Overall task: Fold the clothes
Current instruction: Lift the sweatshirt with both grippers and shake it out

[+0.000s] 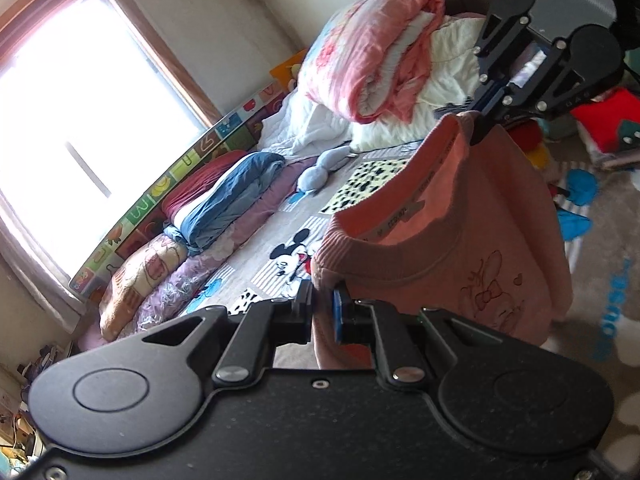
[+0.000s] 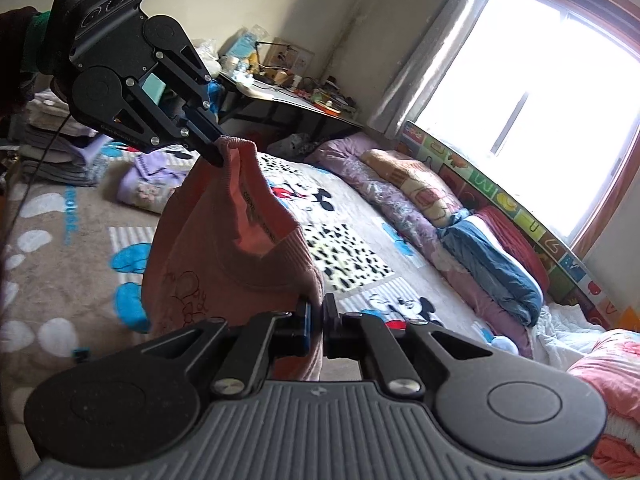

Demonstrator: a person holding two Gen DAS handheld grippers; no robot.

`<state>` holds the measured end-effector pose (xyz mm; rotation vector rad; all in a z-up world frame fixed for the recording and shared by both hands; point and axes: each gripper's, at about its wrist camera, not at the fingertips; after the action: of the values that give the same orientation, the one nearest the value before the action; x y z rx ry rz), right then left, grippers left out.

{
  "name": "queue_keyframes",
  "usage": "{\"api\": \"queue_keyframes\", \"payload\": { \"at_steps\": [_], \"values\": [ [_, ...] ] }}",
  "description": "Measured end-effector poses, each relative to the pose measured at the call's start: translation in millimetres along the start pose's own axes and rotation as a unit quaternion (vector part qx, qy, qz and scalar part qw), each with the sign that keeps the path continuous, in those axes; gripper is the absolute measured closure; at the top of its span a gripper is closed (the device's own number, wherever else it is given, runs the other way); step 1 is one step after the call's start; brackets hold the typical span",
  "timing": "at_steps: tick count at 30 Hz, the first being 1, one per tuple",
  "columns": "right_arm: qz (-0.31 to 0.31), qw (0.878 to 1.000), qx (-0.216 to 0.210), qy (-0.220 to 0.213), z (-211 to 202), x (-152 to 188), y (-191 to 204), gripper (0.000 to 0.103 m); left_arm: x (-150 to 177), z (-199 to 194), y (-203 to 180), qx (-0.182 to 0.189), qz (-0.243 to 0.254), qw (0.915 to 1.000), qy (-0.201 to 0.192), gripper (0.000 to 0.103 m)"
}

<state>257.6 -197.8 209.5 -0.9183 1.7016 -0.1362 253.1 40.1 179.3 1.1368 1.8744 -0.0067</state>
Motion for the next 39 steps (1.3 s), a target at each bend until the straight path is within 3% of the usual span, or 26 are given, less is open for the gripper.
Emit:
{"api": "queue_keyframes", "payload": {
  "at_steps": [11,17,25,39],
  "values": [
    [0.018,0.997,0.076,0.005,98,-9,-65,0.097,-36,80,80,-0.055,-0.034,0.9979,-0.008,0.094],
    [0.014,0.994,0.107,0.003,131,0,-71,0.097,-23,104,80,-0.058,-0.048,0.9971,-0.013,0.094],
    [-0.03,0.997,0.068,0.01,119,48,-8,0.097,28,93,13,-0.024,-0.027,0.9993,-0.003,0.094],
    [-0.082,0.996,0.001,0.025,21,122,123,0.097,107,59,-118,0.03,0.005,0.9991,0.029,0.094]
  ]
}}
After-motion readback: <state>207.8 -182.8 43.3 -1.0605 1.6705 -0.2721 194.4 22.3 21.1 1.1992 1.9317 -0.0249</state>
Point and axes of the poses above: each gripper's, at about its wrist camera, not at the fingertips, and z roughly the way its jaws point, y to its left, x to its underside, and after that the axes turned 15 degrees about x, right-handed
